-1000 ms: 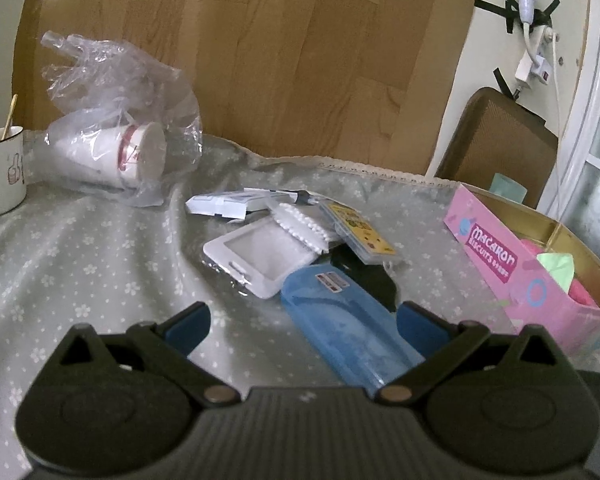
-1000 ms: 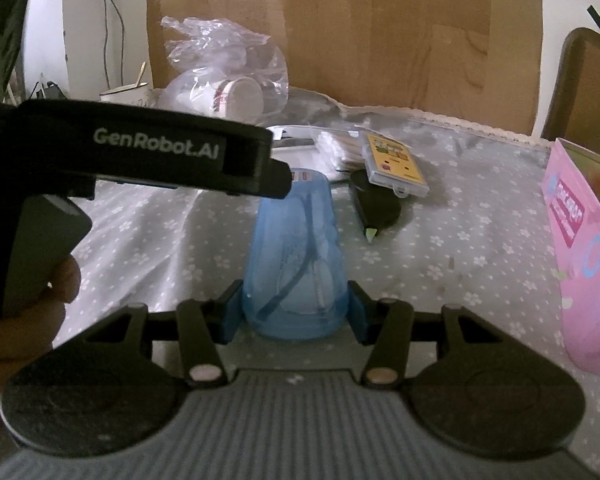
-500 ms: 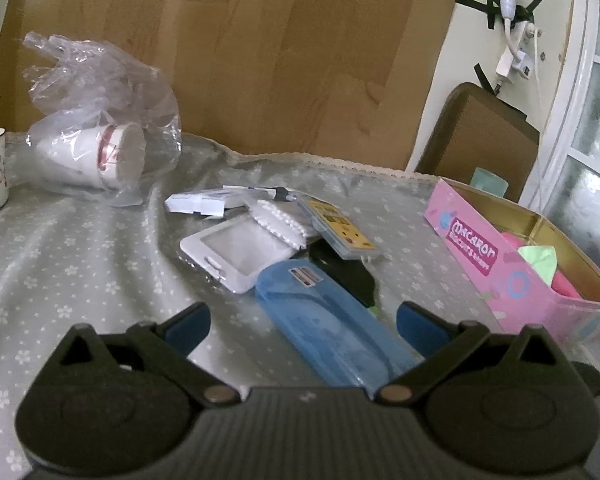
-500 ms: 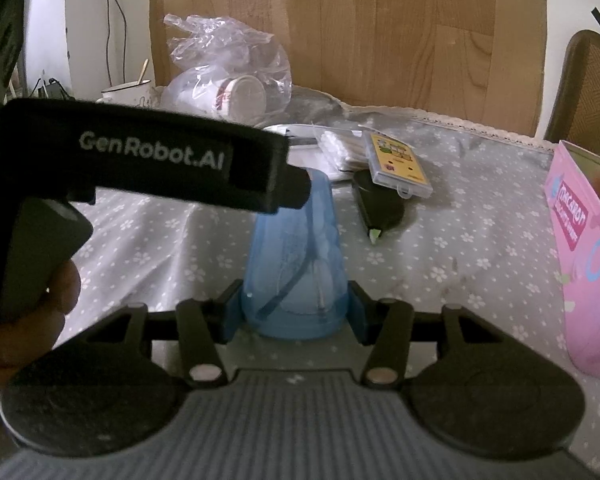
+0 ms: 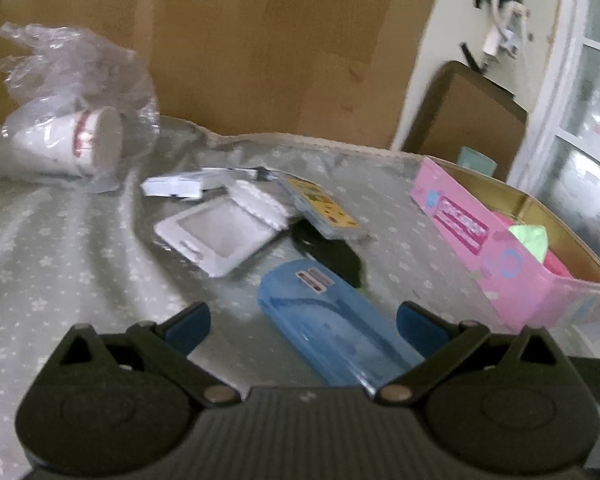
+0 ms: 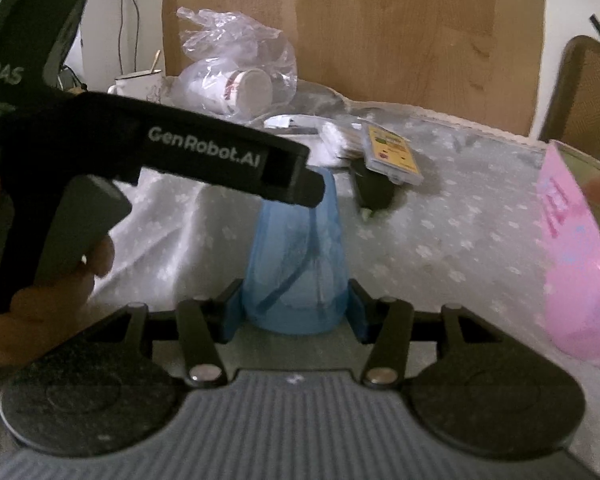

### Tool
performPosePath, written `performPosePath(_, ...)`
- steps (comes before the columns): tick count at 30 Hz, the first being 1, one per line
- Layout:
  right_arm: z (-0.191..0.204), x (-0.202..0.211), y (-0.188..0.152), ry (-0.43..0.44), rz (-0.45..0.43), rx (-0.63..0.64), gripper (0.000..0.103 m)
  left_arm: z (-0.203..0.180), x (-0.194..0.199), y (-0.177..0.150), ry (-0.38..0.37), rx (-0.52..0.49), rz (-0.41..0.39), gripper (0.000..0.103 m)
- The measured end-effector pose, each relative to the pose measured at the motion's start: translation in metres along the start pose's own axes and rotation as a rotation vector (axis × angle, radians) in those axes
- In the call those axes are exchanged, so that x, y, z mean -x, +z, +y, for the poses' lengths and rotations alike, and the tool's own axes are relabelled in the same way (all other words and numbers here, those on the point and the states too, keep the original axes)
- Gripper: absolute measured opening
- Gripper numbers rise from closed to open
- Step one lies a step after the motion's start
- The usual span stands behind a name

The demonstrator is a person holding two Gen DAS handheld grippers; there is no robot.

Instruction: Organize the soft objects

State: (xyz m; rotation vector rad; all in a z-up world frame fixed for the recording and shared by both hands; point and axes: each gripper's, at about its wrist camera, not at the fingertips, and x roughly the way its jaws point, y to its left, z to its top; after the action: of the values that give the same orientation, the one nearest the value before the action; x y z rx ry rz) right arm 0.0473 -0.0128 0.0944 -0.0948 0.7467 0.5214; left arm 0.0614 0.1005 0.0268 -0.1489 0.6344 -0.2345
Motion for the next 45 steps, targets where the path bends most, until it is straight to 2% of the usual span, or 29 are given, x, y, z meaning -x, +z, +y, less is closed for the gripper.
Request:
performPosePath(4, -0.011, 0.014, -0.011, -0.051, 0.002, -0.009, 0.055, -0.015, 0.000, -0.005, -0.081, -0.067, 0.017, 0.103)
performPosePath(9, -0.033, 0.025, -0.019, -0.119, 0.012, -0.086, 0.055, -0.033, -0.002, -0.013, -0.161, -0.157, 0.050, 0.103)
performPosePath(13, -0.034, 0.031, -0.025, -0.124, 0.009, -0.084, 0.056, -0.040, -0.008, -0.017, -0.154, -0.188, 0.075, 0.103)
performPosePath(20, -0.036, 0.043, -0.036, -0.098, 0.006, -0.088, 0.057, -0.036, -0.010, -0.017, -0.127, -0.140, 0.075, 0.103)
performPosePath(22, -0.035, 0.045, -0.037, -0.091, 0.003, -0.082, 0.049, -0.041, -0.008, -0.020, -0.086, -0.157, 0.057, 0.103)
performPosePath(24, -0.033, 0.049, -0.039, -0.082, -0.001, -0.058, 0.030, -0.047, -0.004, -0.024, -0.031, -0.182, 0.028, 0.103)
performPosePath(26, -0.028, 0.050, -0.040, -0.073, -0.004, -0.026, 0.017, -0.051, 0.001, -0.028, 0.012, -0.194, 0.001, 0.103)
performPosePath(29, -0.025, 0.053, -0.043, -0.077, -0.011, 0.006, 0.016, -0.050, 0.007, -0.031, 0.015, -0.157, 0.010, 0.103)
performPosePath(31, -0.029, 0.055, -0.045, -0.073, -0.013, -0.011, 0.018, -0.048, 0.011, -0.034, 0.008, -0.130, 0.020, 0.103)
performPosePath(32, -0.032, 0.056, -0.045, -0.071, -0.012, -0.026, 0.027, -0.047, 0.014, -0.034, 0.009, -0.120, 0.011, 0.103)
performPosePath(33, -0.034, 0.057, -0.045, -0.076, -0.013, -0.039, 0.041, -0.045, 0.018, -0.035, 0.015, -0.109, -0.001, 0.103)
performPosePath(35, -0.040, 0.059, -0.046, -0.081, -0.020, -0.068, 0.056, -0.041, 0.022, -0.036, 0.032, -0.088, -0.024, 0.103)
performPosePath(38, -0.044, 0.059, -0.046, -0.072, -0.027, -0.096, 0.061, -0.037, 0.026, -0.036, 0.070, -0.063, -0.055, 0.103)
performPosePath(41, -0.043, 0.053, -0.041, -0.058, -0.023, -0.093, 0.077, -0.034, 0.026, -0.035, 0.100, -0.044, -0.070, 0.103)
performPosePath(45, -0.034, 0.032, -0.029, -0.035, 0.007, -0.040, 0.078, -0.026, 0.027, -0.033, 0.120, -0.002, -0.081, 0.103)
